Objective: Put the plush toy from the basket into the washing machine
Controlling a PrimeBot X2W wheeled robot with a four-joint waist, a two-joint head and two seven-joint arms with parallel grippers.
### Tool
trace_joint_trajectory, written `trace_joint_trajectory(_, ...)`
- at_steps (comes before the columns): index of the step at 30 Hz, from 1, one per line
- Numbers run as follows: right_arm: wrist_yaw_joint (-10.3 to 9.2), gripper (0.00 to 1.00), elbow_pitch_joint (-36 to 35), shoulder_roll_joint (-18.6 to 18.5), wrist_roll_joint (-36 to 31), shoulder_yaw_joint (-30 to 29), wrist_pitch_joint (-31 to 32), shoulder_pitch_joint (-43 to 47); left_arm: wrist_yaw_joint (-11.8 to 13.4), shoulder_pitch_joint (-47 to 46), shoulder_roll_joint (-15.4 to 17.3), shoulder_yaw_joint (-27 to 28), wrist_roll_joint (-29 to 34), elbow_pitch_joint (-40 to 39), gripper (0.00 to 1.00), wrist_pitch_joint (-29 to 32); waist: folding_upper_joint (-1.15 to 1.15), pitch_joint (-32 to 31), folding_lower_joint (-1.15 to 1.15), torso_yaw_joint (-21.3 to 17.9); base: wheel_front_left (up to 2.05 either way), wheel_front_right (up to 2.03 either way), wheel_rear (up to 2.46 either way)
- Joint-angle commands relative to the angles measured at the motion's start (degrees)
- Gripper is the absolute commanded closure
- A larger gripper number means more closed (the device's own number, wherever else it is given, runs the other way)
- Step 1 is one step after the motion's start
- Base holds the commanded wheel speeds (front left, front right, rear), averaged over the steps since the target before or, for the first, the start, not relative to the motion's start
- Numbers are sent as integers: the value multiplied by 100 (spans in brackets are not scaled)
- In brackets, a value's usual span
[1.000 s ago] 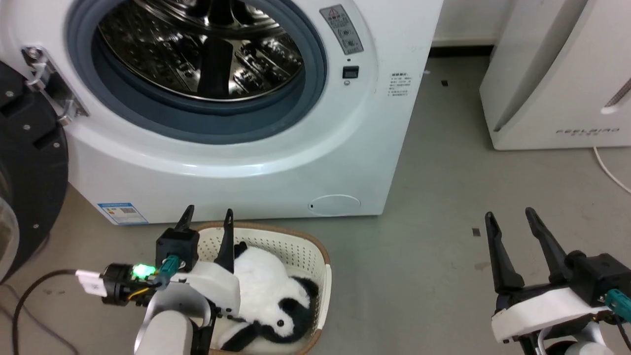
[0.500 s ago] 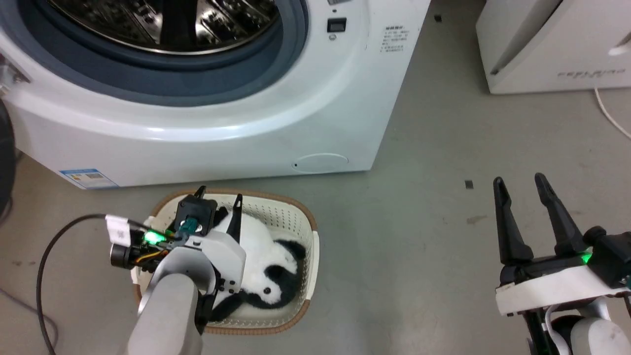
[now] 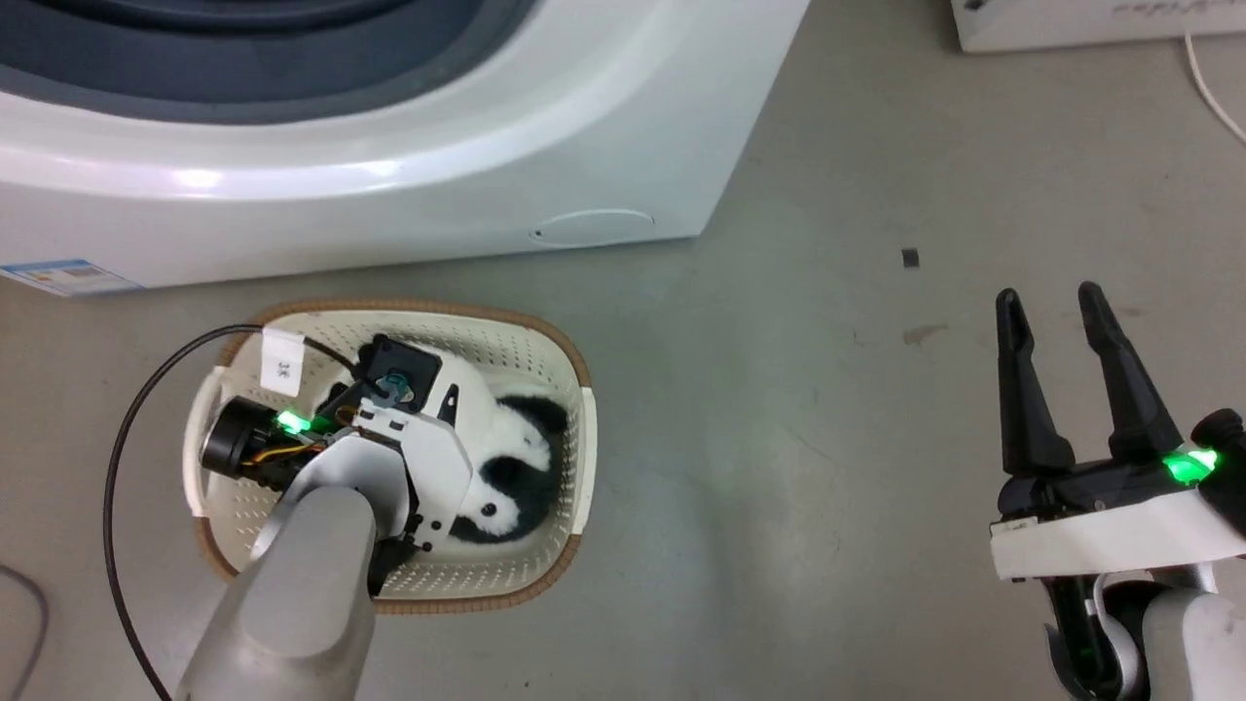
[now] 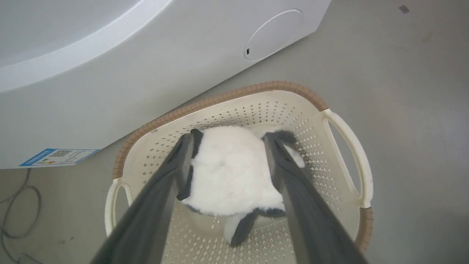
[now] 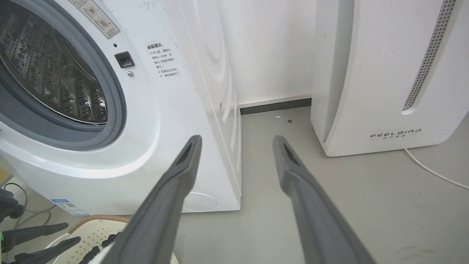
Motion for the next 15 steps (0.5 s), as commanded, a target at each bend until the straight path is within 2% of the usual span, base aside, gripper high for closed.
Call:
trace_joint_trajectory(1,-2,0,-59,-2,69,7,-58,-127,-19,-177,52,-57,44,125,0,37,0,177,-1,-89,0,0,0)
trace_joint_trajectory(15,-2,0,-290,-2,484,-50,-248,-455,-16,-1193,460,-394,37,1068,0,563,0,1429,-1,-336,0,0,0)
